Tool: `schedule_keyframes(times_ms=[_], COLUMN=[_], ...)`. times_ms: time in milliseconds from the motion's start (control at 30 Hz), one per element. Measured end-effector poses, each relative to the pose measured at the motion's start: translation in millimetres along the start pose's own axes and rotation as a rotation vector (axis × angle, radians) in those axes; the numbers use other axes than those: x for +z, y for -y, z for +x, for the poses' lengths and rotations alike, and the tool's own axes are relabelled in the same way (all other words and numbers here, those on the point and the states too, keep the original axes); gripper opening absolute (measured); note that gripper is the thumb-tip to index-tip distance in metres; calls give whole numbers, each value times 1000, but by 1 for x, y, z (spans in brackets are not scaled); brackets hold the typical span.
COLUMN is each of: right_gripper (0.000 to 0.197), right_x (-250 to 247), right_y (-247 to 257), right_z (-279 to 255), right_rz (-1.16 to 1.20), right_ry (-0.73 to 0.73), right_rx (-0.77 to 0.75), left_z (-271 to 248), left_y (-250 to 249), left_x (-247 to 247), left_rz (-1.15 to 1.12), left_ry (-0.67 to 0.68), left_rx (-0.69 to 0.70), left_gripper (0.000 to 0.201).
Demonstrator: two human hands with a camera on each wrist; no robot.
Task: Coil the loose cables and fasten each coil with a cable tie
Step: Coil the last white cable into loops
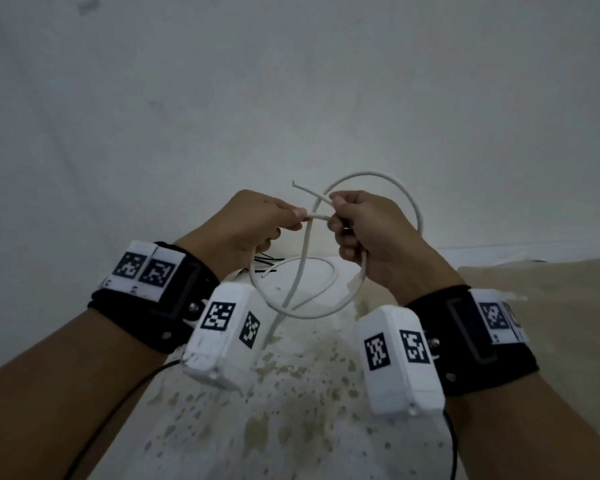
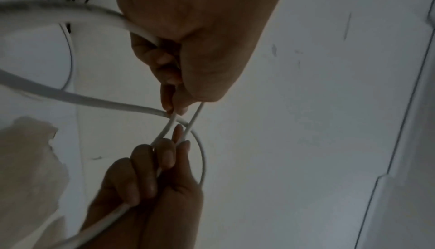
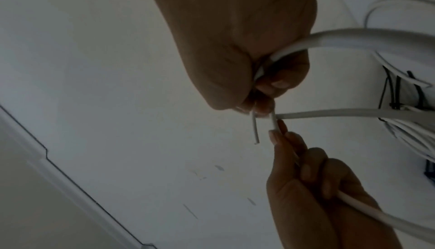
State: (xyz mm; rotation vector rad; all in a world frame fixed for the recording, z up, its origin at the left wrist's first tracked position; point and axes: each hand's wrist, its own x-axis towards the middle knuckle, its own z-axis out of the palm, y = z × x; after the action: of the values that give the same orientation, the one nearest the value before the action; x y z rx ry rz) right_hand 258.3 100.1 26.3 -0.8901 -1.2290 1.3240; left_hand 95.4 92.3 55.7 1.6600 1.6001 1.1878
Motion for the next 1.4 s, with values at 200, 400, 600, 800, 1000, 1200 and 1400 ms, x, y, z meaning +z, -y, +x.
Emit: schedule_keyframes(times_ms=[200, 400, 600, 800, 1000, 1200, 1400], right_gripper=[23, 19, 26, 27, 33, 42, 47], right_x=[2, 4, -1, -8, -17, -8, -20], right_y=[1, -5, 5, 8, 4, 21, 37], right_z=[-3, 0, -5, -3, -2, -15, -19], right_rz=[-212, -155, -217, -231, -188, -778, -207], right_ry=[36, 8, 101, -97, -163, -50, 38], right_rx=[6, -6, 60, 48, 95, -49, 19], left_z=[1, -3, 1, 2, 9, 10, 6], left_y=[0, -3, 2, 7, 9, 13, 3], left_x=[9, 16, 13, 20, 20, 12, 1], left_rz=[36, -31, -30, -93, -41, 150, 234], left_ry=[-103, -96, -151, -173, -251, -253, -256], left_rx=[184, 160, 165, 192, 213, 332, 431], left_gripper=[13, 22, 24, 24, 27, 31, 28])
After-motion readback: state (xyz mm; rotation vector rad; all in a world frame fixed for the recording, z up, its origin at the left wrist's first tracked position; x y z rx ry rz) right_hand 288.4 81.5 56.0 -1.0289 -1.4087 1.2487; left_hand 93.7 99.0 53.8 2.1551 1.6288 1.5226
